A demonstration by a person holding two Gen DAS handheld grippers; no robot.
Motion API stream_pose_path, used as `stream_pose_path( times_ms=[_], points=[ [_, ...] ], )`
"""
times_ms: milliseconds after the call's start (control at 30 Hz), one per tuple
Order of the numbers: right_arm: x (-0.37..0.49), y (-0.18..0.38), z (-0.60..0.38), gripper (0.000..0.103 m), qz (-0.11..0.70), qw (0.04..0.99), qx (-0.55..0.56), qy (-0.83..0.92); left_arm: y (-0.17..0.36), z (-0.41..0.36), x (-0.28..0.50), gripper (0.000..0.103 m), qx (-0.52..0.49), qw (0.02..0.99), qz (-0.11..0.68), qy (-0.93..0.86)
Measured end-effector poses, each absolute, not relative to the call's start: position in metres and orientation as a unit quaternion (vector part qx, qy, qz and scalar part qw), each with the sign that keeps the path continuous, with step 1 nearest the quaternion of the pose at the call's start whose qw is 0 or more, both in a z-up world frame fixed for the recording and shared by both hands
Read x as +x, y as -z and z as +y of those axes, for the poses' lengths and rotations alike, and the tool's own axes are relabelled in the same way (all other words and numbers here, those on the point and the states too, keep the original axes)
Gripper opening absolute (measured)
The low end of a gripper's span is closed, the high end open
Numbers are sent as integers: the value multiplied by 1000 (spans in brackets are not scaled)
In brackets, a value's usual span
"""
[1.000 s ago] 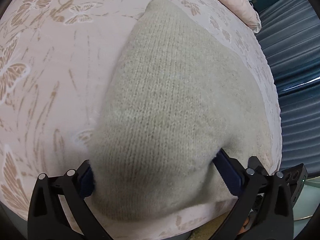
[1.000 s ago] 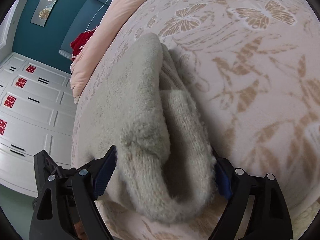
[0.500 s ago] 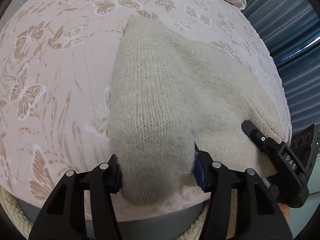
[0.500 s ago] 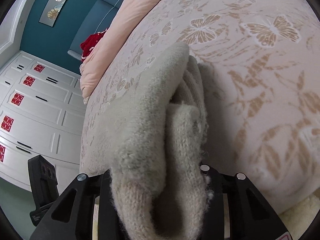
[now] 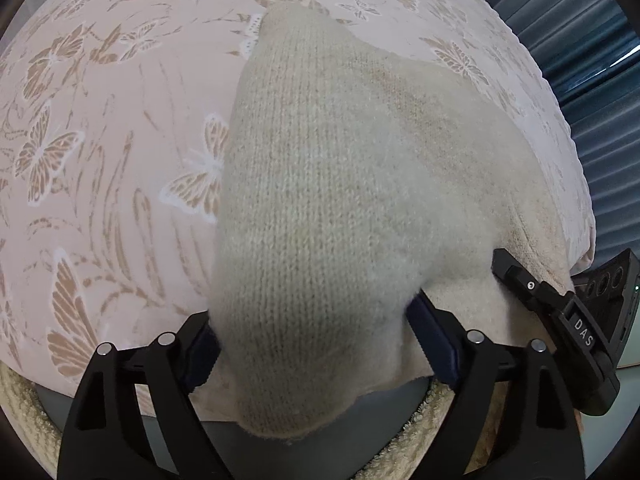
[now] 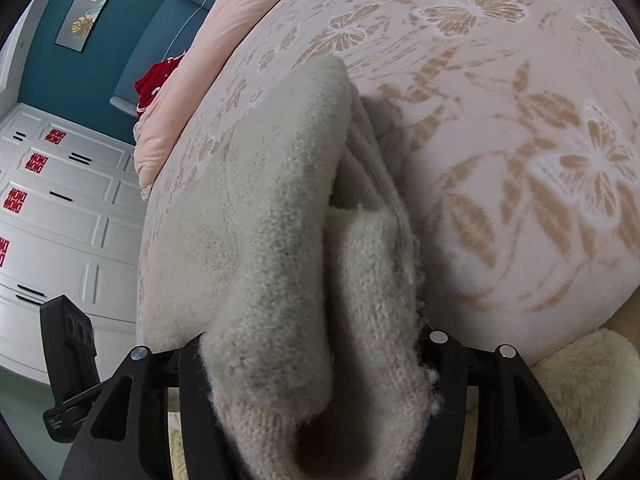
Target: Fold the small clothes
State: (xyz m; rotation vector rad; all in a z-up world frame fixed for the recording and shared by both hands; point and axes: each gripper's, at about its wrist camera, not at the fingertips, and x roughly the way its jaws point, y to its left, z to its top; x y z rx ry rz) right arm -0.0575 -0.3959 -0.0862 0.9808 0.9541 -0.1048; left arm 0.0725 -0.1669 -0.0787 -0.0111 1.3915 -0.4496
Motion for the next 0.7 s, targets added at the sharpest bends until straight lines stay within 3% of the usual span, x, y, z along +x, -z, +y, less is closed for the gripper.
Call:
stream_pose_path(
  times_ms=[167, 200, 233, 300, 400, 700],
  points=[
    [-60, 95, -401, 60, 427, 762, 484, 50, 81, -179, 76, 88, 10, 748, 632, 203],
    [-60, 93, -401, 57, 426, 764, 483, 48, 79, -180, 76, 85, 13, 748, 632, 202],
    [-60, 89, -400, 47, 423, 767, 480, 46, 77, -182, 76, 81, 15, 749, 630, 204],
    [-62, 76, -398, 40, 413, 778, 472, 41, 67, -186, 73, 67, 30, 755, 621, 209],
    [-62, 47, -392, 37, 394, 797, 456, 35, 48, -187, 70, 53, 39, 764, 605, 222],
    [-80, -76, -372, 36, 305, 868, 391, 15, -57, -163, 59, 46, -23, 803, 526, 280]
  ],
)
